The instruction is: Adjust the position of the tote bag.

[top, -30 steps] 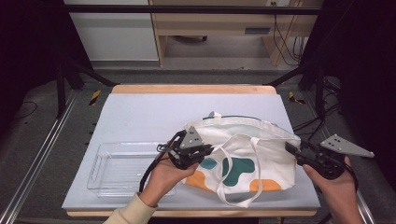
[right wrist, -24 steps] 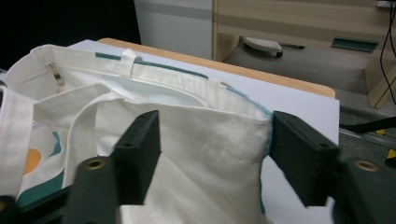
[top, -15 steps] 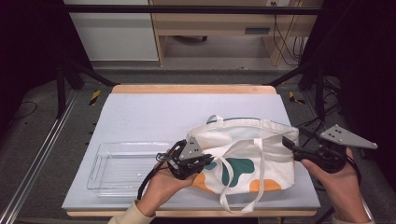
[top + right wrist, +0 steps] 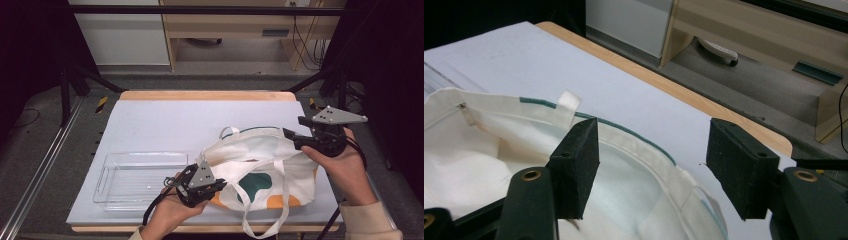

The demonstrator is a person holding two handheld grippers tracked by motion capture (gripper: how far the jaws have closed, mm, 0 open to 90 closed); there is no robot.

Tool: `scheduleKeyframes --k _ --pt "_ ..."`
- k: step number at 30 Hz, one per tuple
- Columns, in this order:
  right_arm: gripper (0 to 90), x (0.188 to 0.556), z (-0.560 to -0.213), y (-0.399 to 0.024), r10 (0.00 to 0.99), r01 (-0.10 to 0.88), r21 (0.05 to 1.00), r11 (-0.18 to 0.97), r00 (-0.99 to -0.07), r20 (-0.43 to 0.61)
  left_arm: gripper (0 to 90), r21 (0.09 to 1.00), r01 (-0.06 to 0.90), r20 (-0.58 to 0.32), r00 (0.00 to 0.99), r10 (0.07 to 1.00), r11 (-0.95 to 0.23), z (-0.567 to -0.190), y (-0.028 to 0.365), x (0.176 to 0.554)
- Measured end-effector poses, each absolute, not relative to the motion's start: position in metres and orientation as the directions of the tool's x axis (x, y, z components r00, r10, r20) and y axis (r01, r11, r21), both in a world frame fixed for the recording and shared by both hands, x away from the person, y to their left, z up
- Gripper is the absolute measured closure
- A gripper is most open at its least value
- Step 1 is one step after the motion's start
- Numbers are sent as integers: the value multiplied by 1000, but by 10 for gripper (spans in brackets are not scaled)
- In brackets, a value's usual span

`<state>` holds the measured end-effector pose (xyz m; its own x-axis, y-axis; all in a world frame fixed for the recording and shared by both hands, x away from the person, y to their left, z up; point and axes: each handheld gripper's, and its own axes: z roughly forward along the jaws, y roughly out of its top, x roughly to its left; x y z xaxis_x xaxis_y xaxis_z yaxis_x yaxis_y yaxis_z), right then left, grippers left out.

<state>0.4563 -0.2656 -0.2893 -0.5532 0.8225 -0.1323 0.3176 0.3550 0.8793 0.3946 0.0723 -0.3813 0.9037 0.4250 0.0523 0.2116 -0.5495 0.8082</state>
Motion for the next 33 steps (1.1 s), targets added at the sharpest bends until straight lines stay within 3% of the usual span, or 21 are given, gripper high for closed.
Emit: scheduleKeyframes --k 13,27,32,33 --pt "474 518 -304 -278 782 456 758 466 -614 -111 859 802 211 44 912 408 -559 -387 75 388" --pt "585 541 -325 -272 728 519 651 553 -681 -75 859 796 201 50 918 393 -570 -387 80 383" --pt "691 536 -328 -271 715 528 619 581 -694 -78 859 794 200 50 920 390 -574 -389 81 379" --pt "756 533 -328 -272 714 524 628 576 -696 -74 859 792 198 53 920 388 -577 -389 81 378"
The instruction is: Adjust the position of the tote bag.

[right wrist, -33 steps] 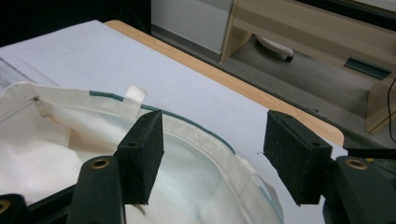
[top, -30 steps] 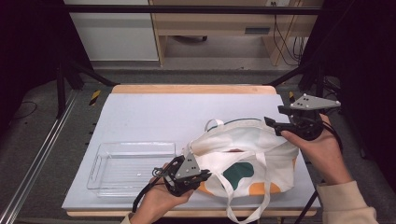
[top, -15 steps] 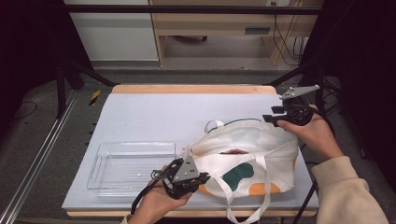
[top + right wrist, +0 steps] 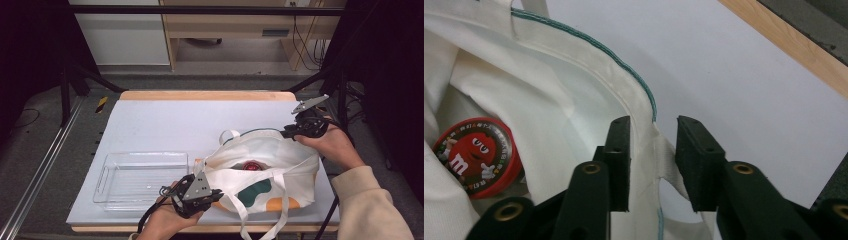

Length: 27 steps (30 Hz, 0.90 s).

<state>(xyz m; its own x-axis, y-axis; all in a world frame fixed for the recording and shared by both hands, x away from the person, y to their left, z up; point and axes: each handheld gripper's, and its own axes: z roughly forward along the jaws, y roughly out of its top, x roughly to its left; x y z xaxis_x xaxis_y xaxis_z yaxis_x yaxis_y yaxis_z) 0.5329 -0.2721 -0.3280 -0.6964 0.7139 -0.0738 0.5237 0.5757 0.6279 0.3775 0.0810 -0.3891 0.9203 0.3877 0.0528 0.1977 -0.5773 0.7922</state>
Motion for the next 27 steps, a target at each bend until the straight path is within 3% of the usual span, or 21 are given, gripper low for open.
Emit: scheduleKeyframes --k 8,27 --pt "845 518 -328 -276 699 507 632 586 -711 -77 859 791 196 54 921 385 -579 -393 83 372" --pt "869 496 -345 -301 755 518 684 514 -652 -74 860 756 207 52 927 372 -621 -405 87 362"
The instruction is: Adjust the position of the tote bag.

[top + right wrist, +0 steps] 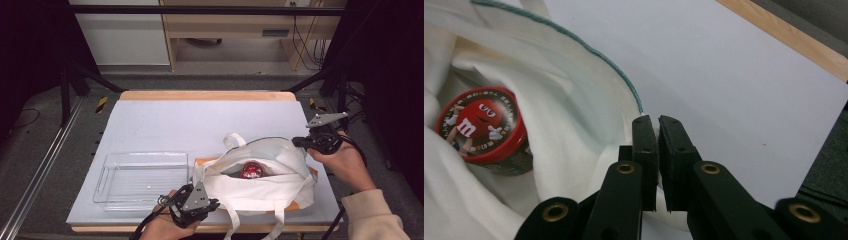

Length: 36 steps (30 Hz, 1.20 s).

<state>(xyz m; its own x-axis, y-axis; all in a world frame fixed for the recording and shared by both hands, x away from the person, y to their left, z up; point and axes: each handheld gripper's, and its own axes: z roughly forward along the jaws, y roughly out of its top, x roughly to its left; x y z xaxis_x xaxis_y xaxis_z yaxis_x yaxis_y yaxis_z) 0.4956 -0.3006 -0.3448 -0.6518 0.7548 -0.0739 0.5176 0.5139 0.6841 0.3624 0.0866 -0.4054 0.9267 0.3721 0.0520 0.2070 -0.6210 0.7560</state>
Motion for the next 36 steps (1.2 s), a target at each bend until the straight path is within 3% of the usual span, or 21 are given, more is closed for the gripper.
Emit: scheduleKeyframes --k 8,16,22,29,36 --pt "871 483 -346 -294 728 477 734 484 -684 -36 830 795 226 25 915 403 -563 -403 90 365" --pt "871 478 -343 -286 715 462 737 493 -698 -41 587 829 240 3 901 433 -505 -392 96 365" --pt "872 479 -344 -285 715 459 743 487 -698 -38 512 843 226 9 902 432 -488 -379 98 366" --pt "872 475 -343 -281 707 451 747 488 -706 -37 440 839 198 37 909 416 -507 -371 73 395" --pt "872 471 -340 -280 696 431 758 489 -717 -41 382 795 236 30 905 425 -559 -382 48 429"
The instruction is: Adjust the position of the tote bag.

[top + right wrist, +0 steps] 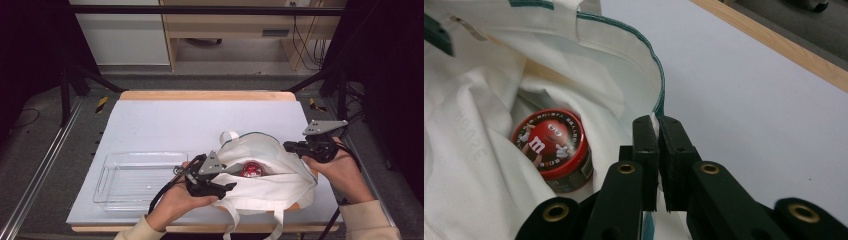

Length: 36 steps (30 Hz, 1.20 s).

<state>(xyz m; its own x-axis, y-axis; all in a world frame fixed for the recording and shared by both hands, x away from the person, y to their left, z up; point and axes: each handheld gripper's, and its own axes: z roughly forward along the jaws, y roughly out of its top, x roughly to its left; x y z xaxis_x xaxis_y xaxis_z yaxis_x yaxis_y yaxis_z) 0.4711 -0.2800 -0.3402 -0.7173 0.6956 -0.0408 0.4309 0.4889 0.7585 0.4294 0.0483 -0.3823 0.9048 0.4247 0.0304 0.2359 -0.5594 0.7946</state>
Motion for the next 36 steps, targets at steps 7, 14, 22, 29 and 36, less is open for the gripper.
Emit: scheduleKeyframes --k 7,14,22,29,36 --pt "872 469 -340 -280 691 425 765 484 -722 -36 342 773 237 29 914 405 -588 -387 34 440" --pt "871 467 -340 -281 690 421 771 477 -723 -32 321 748 230 34 924 382 -623 -394 27 440" --pt "872 464 -340 -279 684 418 774 475 -729 -25 320 719 228 35 932 361 -657 -399 21 439" --pt "872 465 -340 -279 685 419 777 471 -728 -22 407 704 233 30 934 355 -671 -402 18 437" --pt "872 464 -341 -281 687 419 781 464 -727 -18 534 696 238 32 932 360 -677 -405 17 433"
